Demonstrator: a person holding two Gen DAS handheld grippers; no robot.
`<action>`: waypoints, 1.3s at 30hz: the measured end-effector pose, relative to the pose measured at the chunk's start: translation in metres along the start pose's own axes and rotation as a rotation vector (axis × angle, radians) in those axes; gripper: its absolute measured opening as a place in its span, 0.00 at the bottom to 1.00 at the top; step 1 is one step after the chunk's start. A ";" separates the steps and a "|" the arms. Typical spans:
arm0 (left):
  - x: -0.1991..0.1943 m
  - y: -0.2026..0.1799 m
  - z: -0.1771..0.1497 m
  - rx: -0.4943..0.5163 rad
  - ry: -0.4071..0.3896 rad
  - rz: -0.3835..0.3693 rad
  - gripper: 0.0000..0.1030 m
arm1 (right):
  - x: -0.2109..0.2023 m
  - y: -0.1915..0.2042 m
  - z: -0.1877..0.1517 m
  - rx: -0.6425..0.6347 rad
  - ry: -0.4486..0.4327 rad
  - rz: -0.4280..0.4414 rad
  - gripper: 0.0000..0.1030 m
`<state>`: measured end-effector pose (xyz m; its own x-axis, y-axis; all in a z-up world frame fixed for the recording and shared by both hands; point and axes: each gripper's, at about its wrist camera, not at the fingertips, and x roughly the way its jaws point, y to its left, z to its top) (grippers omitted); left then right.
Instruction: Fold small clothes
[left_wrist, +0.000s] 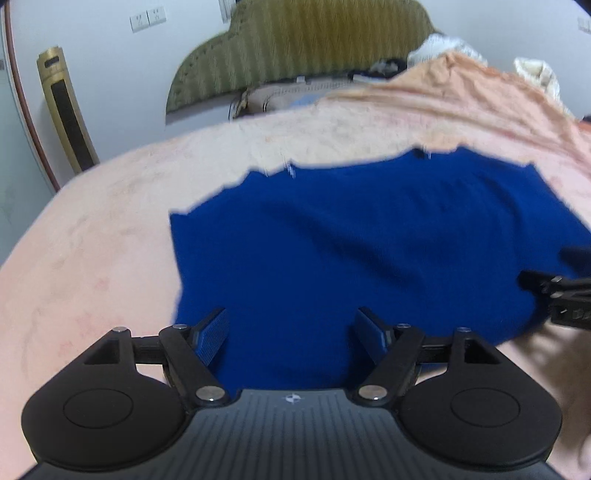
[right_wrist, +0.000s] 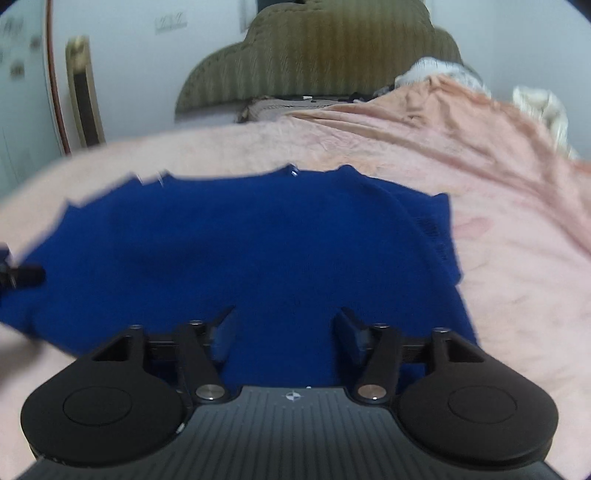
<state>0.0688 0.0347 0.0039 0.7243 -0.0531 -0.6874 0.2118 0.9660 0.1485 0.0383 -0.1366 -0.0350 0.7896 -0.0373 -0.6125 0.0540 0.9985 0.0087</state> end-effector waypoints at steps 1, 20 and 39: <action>0.005 -0.002 -0.004 0.001 0.017 0.003 0.73 | -0.001 0.000 -0.004 -0.013 -0.003 -0.012 0.77; -0.003 0.001 -0.023 -0.042 -0.021 0.025 0.79 | -0.001 -0.003 -0.014 -0.029 0.019 0.029 1.00; -0.019 0.021 0.004 -0.027 -0.042 0.078 0.79 | -0.040 0.023 0.011 0.039 0.018 -0.031 0.99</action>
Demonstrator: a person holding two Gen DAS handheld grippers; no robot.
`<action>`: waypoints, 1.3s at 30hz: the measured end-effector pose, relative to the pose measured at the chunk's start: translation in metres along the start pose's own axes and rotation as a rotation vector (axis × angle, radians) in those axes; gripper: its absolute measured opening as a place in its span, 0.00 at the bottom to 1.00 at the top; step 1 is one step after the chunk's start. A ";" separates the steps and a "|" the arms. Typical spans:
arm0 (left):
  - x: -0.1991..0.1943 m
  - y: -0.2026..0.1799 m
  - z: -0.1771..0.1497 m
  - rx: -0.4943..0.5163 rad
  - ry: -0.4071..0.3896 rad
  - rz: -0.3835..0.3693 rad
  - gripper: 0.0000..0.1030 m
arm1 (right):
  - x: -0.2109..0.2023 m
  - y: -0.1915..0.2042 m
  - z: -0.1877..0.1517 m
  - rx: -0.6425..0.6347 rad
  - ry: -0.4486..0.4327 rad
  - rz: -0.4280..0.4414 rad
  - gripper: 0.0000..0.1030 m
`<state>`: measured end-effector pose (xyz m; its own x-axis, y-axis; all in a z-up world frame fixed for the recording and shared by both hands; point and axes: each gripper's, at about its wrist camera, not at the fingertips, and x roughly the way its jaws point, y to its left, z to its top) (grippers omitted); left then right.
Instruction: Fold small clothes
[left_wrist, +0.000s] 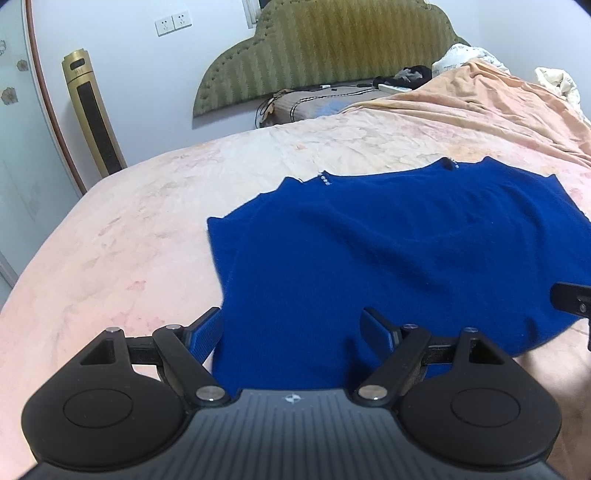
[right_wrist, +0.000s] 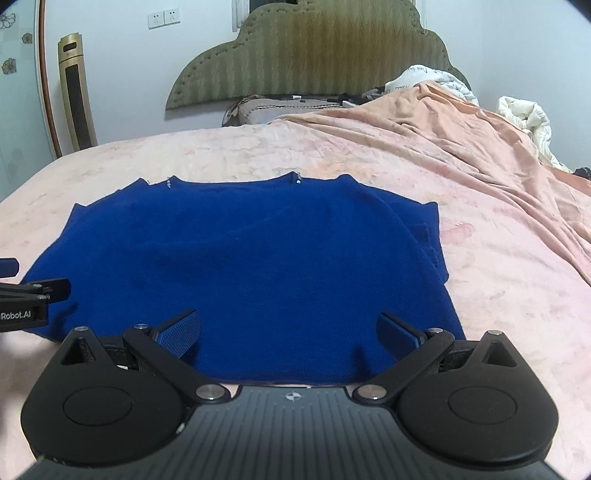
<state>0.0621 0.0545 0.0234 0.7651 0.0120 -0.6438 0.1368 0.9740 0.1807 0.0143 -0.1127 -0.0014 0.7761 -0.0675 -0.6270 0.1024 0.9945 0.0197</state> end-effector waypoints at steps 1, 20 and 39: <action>0.000 0.001 0.000 0.002 -0.001 0.003 0.79 | 0.000 0.000 0.000 -0.001 0.000 -0.001 0.99; 0.008 0.013 0.005 0.001 0.019 0.013 0.79 | -0.010 0.030 0.004 -0.081 -0.009 -0.013 0.99; 0.015 0.015 0.015 -0.005 0.034 0.018 0.79 | -0.005 0.029 0.006 -0.091 -0.001 -0.003 0.99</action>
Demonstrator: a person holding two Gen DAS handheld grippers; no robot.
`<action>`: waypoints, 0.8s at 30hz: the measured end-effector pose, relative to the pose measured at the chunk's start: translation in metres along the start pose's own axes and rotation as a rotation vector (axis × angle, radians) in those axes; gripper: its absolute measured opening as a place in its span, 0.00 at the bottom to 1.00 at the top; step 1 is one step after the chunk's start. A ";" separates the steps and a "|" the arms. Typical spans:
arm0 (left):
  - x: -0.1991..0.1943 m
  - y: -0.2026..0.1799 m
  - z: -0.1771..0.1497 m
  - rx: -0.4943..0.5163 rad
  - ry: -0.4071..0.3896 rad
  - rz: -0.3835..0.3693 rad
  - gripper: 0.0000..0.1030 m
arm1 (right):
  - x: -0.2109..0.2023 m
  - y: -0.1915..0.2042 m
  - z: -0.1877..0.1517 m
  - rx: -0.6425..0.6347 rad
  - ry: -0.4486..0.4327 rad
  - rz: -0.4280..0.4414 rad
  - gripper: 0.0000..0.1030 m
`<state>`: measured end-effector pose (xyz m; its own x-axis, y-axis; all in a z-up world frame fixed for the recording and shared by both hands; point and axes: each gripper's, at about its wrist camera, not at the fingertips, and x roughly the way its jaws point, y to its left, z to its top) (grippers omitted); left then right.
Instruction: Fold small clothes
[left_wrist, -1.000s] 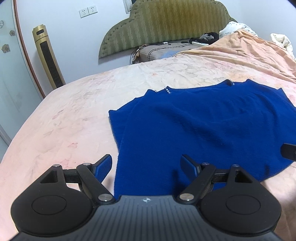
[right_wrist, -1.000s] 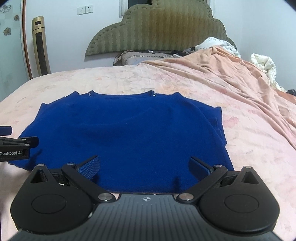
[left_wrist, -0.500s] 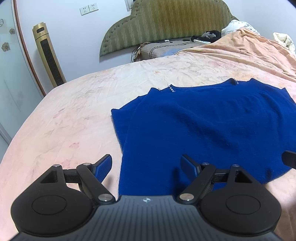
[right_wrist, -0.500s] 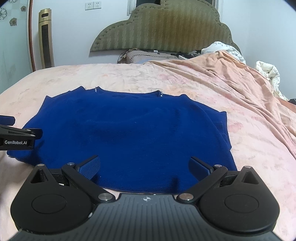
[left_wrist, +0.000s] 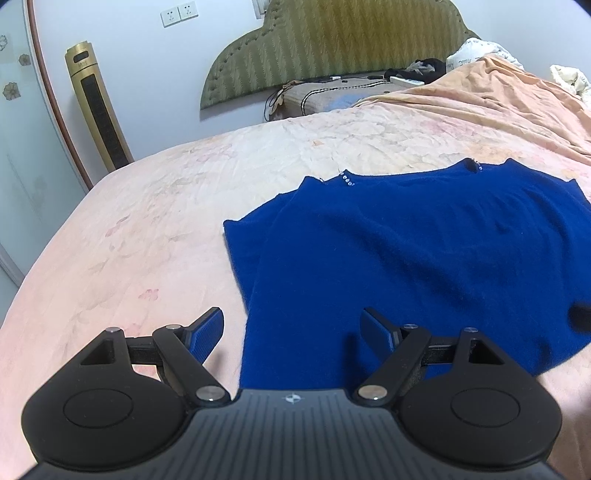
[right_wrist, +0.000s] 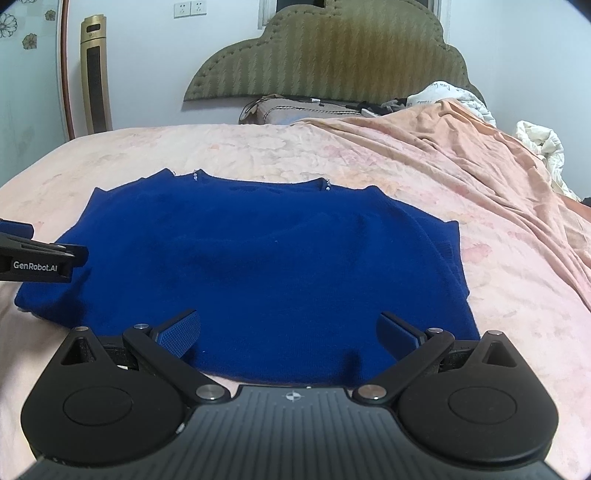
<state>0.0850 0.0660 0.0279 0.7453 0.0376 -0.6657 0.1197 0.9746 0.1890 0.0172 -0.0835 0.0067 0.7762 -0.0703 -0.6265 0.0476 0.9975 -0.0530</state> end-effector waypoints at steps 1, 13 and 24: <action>0.000 -0.001 0.000 0.000 0.000 0.001 0.79 | 0.001 -0.003 0.003 0.001 -0.006 -0.009 0.99; 0.002 -0.005 -0.001 0.015 0.004 0.010 0.79 | -0.001 -0.004 -0.005 0.027 -0.008 0.023 0.99; 0.007 -0.006 0.002 0.009 0.009 0.026 0.79 | -0.007 0.010 -0.010 0.017 0.001 0.055 0.99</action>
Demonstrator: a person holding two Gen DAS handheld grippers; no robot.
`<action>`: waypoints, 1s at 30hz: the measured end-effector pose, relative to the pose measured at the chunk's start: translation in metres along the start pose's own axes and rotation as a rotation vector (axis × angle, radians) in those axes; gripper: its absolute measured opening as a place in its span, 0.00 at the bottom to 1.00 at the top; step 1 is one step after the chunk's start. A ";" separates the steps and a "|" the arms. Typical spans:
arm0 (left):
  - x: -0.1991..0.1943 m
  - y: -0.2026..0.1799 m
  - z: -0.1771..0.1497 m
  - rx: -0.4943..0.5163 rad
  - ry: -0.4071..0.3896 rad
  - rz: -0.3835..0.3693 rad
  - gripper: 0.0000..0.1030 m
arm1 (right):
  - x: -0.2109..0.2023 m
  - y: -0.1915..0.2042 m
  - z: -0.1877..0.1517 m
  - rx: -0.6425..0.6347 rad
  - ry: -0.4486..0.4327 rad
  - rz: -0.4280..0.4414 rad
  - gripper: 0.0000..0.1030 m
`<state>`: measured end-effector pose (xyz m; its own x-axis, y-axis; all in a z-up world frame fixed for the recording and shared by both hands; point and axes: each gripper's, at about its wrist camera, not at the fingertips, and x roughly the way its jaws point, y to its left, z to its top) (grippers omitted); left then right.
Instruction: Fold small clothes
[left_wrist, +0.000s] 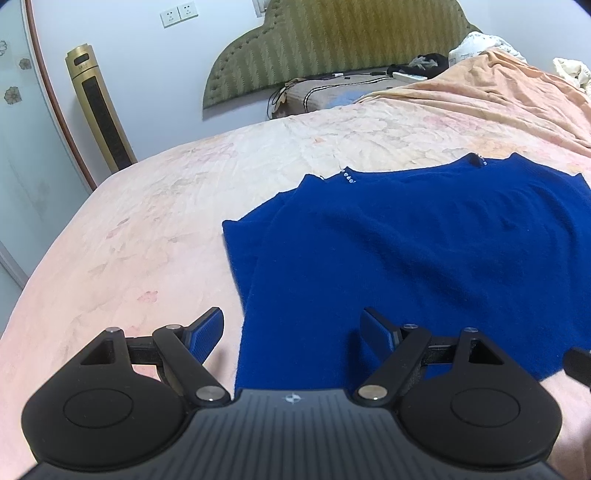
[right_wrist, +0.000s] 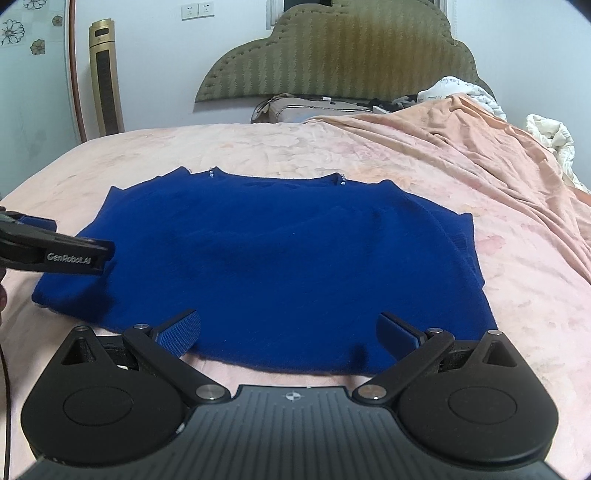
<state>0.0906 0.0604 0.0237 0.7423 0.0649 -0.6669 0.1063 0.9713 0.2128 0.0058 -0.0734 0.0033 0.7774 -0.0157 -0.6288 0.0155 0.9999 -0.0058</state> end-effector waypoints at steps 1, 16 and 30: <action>0.000 0.001 0.000 -0.002 0.001 0.004 0.79 | 0.000 0.000 -0.001 -0.001 0.001 0.006 0.99; 0.005 0.010 0.004 -0.020 0.019 0.040 0.79 | 0.002 0.024 -0.004 -0.037 -0.005 0.081 0.99; 0.046 0.118 0.025 -0.282 0.073 -0.237 0.79 | -0.009 0.079 -0.010 -0.339 -0.064 0.083 0.99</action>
<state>0.1539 0.1724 0.0366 0.6685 -0.1628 -0.7257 0.0752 0.9856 -0.1518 -0.0064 0.0058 0.0004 0.8055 0.0757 -0.5878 -0.2501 0.9426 -0.2213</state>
